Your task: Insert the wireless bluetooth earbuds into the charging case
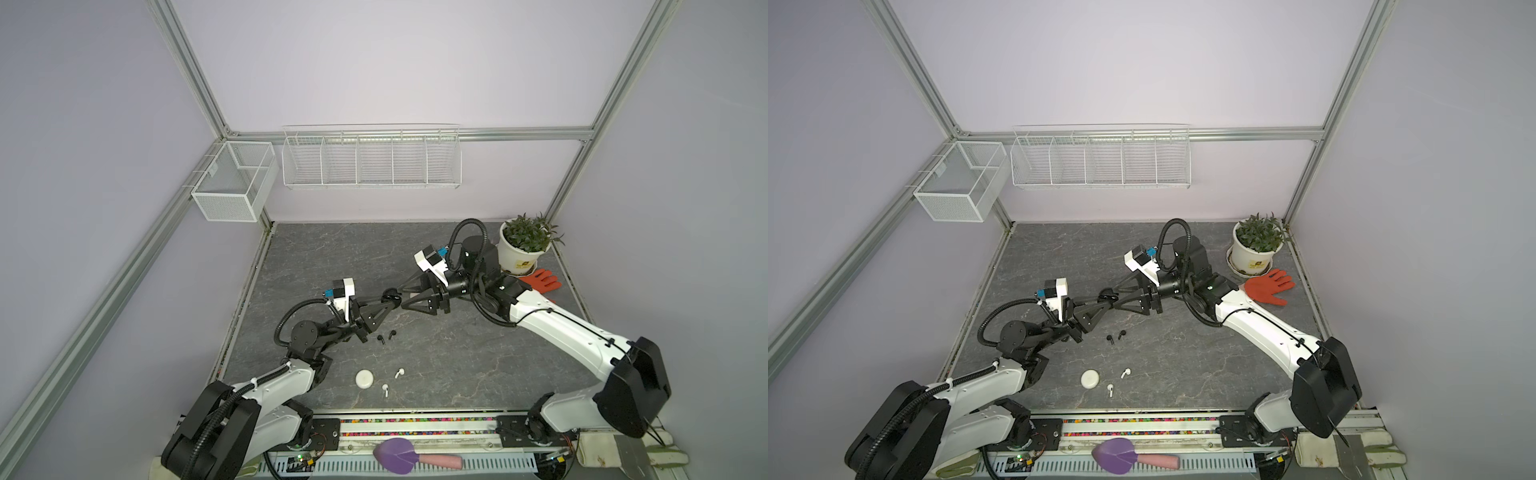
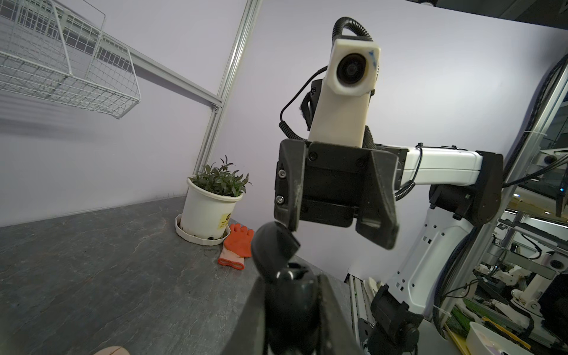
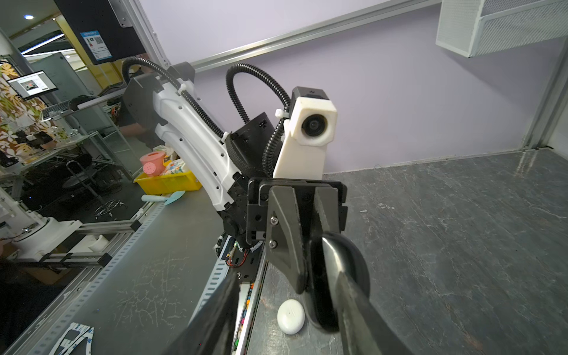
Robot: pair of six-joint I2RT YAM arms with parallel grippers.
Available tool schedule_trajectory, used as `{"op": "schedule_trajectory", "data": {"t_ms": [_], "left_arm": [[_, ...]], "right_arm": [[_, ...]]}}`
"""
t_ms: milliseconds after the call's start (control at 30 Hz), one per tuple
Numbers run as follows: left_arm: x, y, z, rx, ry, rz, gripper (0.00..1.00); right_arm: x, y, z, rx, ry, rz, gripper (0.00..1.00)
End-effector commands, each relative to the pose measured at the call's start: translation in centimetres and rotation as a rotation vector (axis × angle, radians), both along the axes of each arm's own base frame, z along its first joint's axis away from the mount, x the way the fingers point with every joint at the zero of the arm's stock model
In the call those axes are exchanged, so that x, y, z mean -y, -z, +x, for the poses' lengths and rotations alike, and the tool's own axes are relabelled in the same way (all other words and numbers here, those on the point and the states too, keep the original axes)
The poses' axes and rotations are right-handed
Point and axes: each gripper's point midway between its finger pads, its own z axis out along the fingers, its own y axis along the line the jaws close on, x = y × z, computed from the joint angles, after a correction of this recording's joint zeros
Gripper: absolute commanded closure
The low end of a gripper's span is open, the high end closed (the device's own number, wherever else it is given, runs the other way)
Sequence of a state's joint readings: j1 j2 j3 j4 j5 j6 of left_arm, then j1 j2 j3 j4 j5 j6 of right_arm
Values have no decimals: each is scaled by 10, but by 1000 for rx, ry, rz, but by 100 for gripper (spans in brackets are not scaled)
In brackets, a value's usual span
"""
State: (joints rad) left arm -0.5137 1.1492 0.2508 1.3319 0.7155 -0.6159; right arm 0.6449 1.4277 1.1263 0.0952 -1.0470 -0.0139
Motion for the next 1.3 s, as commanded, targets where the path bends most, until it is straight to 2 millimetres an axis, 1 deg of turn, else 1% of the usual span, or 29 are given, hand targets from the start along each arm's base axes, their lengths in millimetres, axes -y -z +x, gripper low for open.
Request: {"op": "schedule_trajectory", "data": {"t_ms": [0,167,300,433,567,800,1067,1133,1200,1267], "left_arm": [[-3,-24,-12,101,14,-49,100],[-3,-25,-12,105,15,-53,100],[-4,-29,-12,106,11,-63,100],[-3,-32,-11,104,16,-68,100],[-2,-33,-10,98,21,-68,100],[-2,-33,-8,95,14,-70,100],[1,-27,-6,82,23,-55,100],[2,-26,-5,78,22,-53,91],[2,-24,-5,74,19,-50,78],[0,-24,-5,80,10,-53,70]], "right_arm": [[0,-2,6,-13,15,8,44],[-5,7,9,-58,7,-4,43],[-9,10,-1,-66,-43,2,46],[-13,13,-6,-72,-79,3,51],[-18,11,-7,-69,-99,11,57],[-18,9,-9,-68,-120,18,67],[-16,6,-10,-64,-116,17,74],[-16,7,-10,-67,-112,10,75],[-16,9,-9,-76,-104,-12,76],[-13,15,-8,-89,-98,-47,76]]}}
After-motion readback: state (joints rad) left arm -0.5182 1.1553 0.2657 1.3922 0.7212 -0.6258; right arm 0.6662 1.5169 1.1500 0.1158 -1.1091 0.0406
